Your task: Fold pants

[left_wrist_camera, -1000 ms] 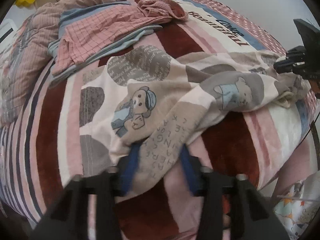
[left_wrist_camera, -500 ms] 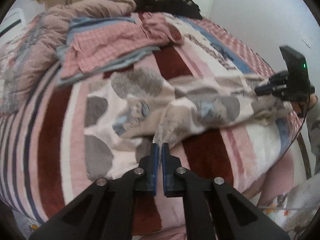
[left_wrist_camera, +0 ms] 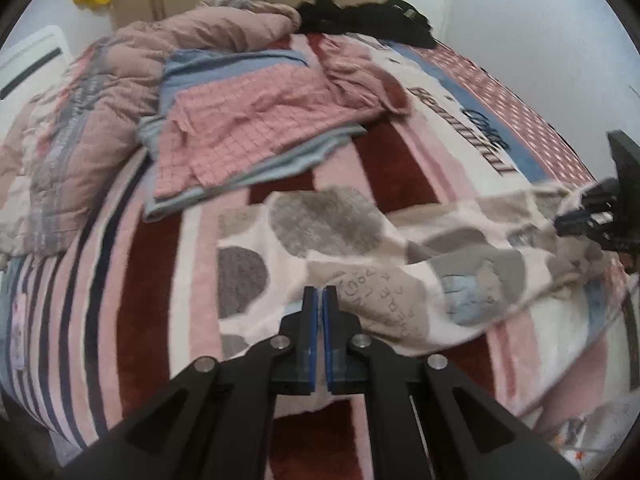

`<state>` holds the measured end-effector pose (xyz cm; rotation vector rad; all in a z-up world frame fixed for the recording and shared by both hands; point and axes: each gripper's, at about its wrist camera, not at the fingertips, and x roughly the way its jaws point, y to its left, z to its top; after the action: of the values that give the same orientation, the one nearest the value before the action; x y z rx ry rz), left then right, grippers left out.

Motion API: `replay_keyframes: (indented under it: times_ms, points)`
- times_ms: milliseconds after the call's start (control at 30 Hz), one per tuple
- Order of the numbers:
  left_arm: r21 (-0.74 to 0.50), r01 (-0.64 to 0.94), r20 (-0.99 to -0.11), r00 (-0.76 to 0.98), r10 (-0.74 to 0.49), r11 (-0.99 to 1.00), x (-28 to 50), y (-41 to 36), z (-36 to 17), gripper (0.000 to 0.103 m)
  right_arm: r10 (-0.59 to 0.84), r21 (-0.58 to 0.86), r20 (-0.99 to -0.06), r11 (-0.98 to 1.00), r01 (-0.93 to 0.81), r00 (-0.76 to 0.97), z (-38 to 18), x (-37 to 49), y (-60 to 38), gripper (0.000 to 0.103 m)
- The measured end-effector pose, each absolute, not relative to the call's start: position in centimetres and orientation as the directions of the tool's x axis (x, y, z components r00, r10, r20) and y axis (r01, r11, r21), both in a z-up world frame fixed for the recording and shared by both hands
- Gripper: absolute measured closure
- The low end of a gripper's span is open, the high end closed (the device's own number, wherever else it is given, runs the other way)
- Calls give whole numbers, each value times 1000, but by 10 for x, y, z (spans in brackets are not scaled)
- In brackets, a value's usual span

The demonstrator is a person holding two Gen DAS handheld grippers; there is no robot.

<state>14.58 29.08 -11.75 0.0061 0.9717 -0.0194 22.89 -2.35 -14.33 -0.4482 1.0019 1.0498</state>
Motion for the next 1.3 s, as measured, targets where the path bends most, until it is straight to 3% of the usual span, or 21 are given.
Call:
replay_keyframes:
  times_ms: [267,567,667,767,833,867,900,1100,1300]
  points:
    - [-87,68,-749,653,-110,994,126,283,-66,103,509,137,-847,484,-864,151,-141,235,-30,99]
    - [-59,63,-701,708,-86,996,111,273,-27,103,522,138,-837,493,-859,165,-137,239,-32,99]
    - [-49,47,-697,714,-68,998,116,279,-19,103,520,132,-838,489,-862,167,-136,238,-31,99]
    - [3,121,-751,656,-78,993,124,275,-34,102,517,125,-840,484,-866,168,-135,237,-29,97]
    - [17,166,-798,597,-87,986,128,273,-55,83,520,128,-838,483,-866,166,-136,236,-29,87]
    - [13,179,-817,569,-93,984,128,273,-67,58,521,129,-837,483,-866,166,-136,235,-29,87]
    - [7,199,-838,536,-103,980,128,271,-79,49,522,133,-837,481,-866,162,-136,235,-29,87]
    - [-45,221,-919,373,-127,974,124,274,-145,49,515,138,-843,487,-863,156,-140,234,-31,87]
    - [-90,168,-928,344,-144,982,109,286,-172,43,517,147,-843,487,-861,149,-143,233,-32,87]
